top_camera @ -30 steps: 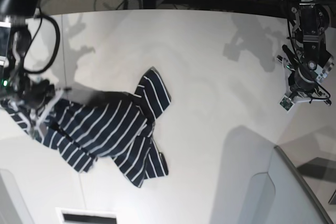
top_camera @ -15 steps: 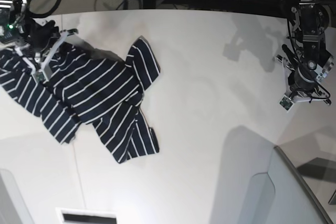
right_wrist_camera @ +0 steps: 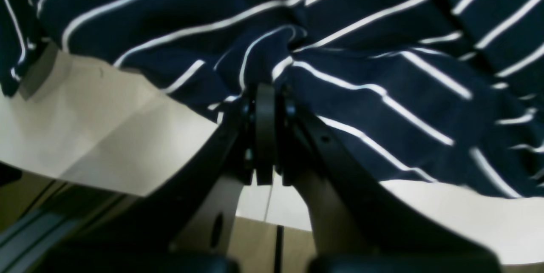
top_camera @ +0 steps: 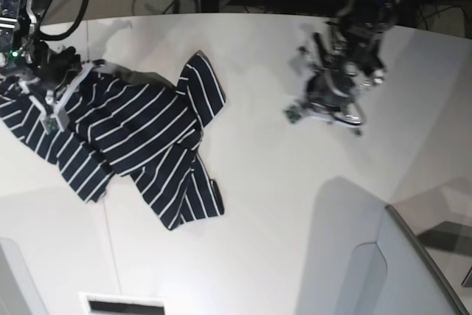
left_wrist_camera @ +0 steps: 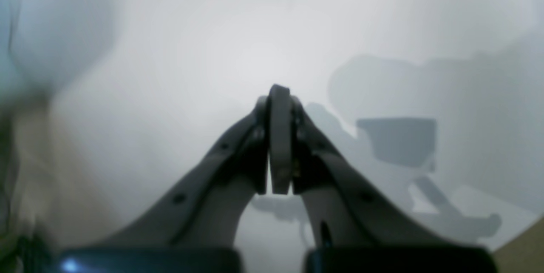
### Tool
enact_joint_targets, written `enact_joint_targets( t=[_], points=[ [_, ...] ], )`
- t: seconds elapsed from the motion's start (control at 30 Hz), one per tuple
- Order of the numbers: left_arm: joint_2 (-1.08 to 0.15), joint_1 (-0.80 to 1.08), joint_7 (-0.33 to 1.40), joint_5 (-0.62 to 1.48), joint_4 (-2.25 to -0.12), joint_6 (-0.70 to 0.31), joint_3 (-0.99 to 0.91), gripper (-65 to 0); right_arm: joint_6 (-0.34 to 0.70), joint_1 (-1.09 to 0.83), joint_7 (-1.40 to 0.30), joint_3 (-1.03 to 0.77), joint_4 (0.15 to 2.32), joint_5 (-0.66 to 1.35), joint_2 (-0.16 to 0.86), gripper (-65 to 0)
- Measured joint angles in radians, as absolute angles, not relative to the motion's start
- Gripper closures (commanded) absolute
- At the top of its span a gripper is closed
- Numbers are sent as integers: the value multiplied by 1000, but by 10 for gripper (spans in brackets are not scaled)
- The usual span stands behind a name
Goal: Layout the t-shirt on the table in an organized manner, then fold the t-shirt properly
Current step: 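Move the left gripper to the shirt and grasp its opposite end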
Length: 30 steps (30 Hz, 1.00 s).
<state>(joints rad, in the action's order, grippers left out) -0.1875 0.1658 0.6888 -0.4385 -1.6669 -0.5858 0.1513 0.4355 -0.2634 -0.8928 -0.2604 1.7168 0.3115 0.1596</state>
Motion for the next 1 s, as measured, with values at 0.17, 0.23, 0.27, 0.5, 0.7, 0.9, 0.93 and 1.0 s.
enact_joint_targets(
  t=[0.17, 0.23, 0.27, 0.5, 0.7, 0.9, 0.93, 1.0],
  points=[
    [-162, 134, 688, -454, -1642, -576, 305, 0, 441, -188, -886, -259, 1899, 318, 200, 0],
    [-169, 131, 692, -456, -1605, -577, 359, 0, 440, -141, -890, -260, 1938, 315, 229, 0],
    [-183, 130, 690, -455, -1584, -577, 392, 0, 442, -117, -899, -260, 1946, 315, 248, 0],
    [-271, 132, 698, -510, -1550, -573, 541, 0, 446, 49, -948, -301, 1956, 324, 298, 0],
    [-229, 158, 661, -493, -1639, -579, 595, 0, 439, 149, -957, -334, 1958, 314, 316, 0],
    [-109, 109, 510, -496, -1554, -585, 643, 0, 442, 163, -969, -328, 1980, 315, 330, 0],
    [-76, 96, 485, -495, -1505, -580, 643, 0, 442, 169, -965, -329, 1988, 315, 331, 0],
    [-18, 48, 476, -496, -1392, -582, 643, 0, 444, 178, -958, -329, 1993, 327, 334, 0]
  ],
)
